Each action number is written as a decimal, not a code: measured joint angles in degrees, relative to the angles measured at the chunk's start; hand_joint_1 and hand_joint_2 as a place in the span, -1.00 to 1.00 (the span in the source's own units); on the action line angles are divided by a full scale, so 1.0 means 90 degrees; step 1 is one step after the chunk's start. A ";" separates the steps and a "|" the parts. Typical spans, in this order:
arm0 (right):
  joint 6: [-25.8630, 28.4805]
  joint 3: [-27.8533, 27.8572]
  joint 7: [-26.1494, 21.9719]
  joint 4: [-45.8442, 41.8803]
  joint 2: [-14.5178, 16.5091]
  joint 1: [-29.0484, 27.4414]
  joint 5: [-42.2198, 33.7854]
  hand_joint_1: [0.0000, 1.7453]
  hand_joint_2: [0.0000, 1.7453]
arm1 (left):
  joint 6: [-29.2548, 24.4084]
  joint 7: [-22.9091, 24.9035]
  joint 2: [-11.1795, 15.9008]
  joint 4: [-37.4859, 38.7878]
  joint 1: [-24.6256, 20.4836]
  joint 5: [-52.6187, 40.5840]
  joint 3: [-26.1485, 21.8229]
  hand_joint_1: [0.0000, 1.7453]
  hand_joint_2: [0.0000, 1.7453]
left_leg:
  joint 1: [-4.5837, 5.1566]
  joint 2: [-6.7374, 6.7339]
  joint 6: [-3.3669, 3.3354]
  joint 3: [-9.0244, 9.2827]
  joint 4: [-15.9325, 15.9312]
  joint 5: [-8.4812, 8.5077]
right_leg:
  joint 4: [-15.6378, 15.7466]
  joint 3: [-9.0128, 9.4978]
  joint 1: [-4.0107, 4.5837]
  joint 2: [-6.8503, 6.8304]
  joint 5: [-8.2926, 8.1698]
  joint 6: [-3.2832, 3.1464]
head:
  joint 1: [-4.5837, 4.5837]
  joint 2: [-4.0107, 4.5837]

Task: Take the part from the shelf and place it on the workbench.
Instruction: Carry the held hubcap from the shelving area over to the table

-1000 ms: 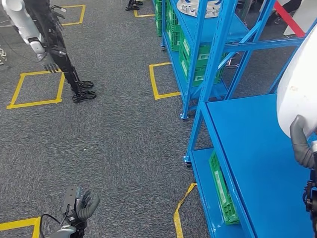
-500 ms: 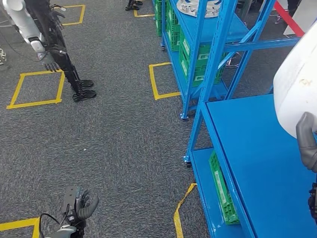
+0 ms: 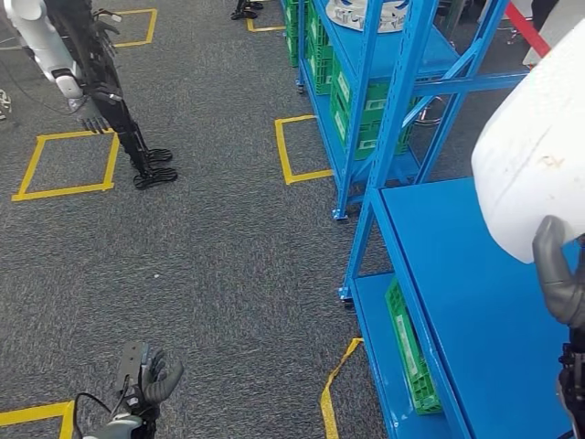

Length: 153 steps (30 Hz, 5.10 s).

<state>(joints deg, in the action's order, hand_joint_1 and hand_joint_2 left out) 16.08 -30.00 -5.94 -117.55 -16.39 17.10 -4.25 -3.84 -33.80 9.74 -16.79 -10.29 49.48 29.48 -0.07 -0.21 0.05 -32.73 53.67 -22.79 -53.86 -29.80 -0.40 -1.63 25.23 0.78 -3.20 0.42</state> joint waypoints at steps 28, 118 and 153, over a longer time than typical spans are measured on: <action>-0.0522 -0.0231 -0.0618 0.0440 0.0115 -0.0270 -0.0348 1.00 1.00 | 0.0143 0.0140 0.0002 0.0000 -0.0123 -0.0135 0.0002 -1.00 1.00 | 0.0038 0.0000 -0.0020 -0.0002 0.0009 -0.0017 | 0.0003 0.0001 -0.0023 0.0000 0.0003 0.0014 | -0.0001 0.0000; -0.1157 -0.0001 -0.0478 0.0411 0.0303 -0.0596 0.0047 1.00 1.00 | 0.0207 0.0389 0.0024 -0.0002 -0.0167 -0.0186 -0.0005 -1.00 1.00 | -0.0077 0.0090 0.0209 -0.1009 0.1859 -0.0797 | 0.0050 0.0043 -0.0065 0.0031 0.0014 -0.0123 | -0.0057 0.0000; -0.1138 0.0042 -0.0454 0.0409 0.0308 -0.0705 0.0145 1.00 1.00 | 0.0040 0.0388 0.0027 -0.0002 -0.0201 -0.0529 -0.0002 -1.00 1.00 | -0.0060 -0.0192 0.0191 -0.0412 0.0732 -0.0143 | 0.0007 0.0120 -0.0057 -0.0257 0.0138 -0.0048 | -0.0122 0.0000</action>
<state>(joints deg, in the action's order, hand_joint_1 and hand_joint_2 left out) 5.84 -29.63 -10.02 -113.87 -13.62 10.75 -2.94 -3.48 -30.31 9.98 -16.81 -12.09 44.72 29.46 -0.61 -1.93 1.77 -36.44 60.26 -24.08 -53.79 -28.72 -0.92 -3.94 26.47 0.35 -4.30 0.42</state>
